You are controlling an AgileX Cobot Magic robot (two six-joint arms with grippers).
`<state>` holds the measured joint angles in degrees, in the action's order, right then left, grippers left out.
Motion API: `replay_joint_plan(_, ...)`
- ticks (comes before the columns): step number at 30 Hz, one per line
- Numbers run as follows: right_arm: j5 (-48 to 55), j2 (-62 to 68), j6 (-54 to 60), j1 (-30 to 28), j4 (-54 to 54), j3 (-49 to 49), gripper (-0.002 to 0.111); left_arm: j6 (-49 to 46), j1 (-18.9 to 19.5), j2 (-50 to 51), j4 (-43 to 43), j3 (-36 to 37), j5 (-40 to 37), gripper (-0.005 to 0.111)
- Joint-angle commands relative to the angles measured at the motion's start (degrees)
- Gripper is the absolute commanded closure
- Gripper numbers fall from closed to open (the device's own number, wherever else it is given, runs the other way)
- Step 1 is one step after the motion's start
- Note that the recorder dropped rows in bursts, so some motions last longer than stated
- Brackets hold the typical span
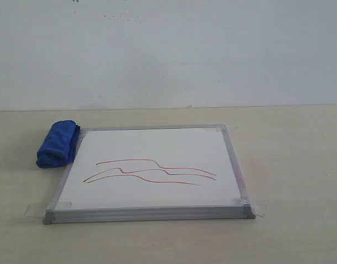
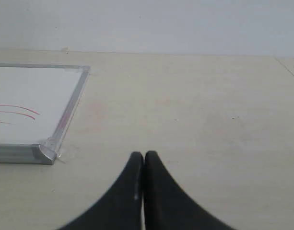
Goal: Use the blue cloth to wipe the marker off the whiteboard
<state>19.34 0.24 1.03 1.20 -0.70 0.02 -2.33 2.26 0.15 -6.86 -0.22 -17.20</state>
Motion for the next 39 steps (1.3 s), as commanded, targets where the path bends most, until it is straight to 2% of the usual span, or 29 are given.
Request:
replay_joint_plan(1,-0.21,-0.24,0.19,-0.33,-0.16,-0.02,0.108,-0.28,0.00,-0.15,0.26,0.22,0.03,0.103)
replay_joint_plan(26,-0.21,-0.24,0.19,-0.33,-0.16,-0.02,0.108,-0.28,0.00,-0.15,0.26,0.22,0.03,0.103)
replay_joint_plan(31,-0.21,-0.24,0.19,-0.33,-0.16,-0.02,0.108,-0.28,0.00,-0.15,0.40,0.22,3.68,0.103)
replay_joint_plan(39,-0.21,-0.24,0.19,-0.33,-0.16,-0.02,0.108,-0.28,0.00,-0.15,0.66,0.22,14.09,0.103)
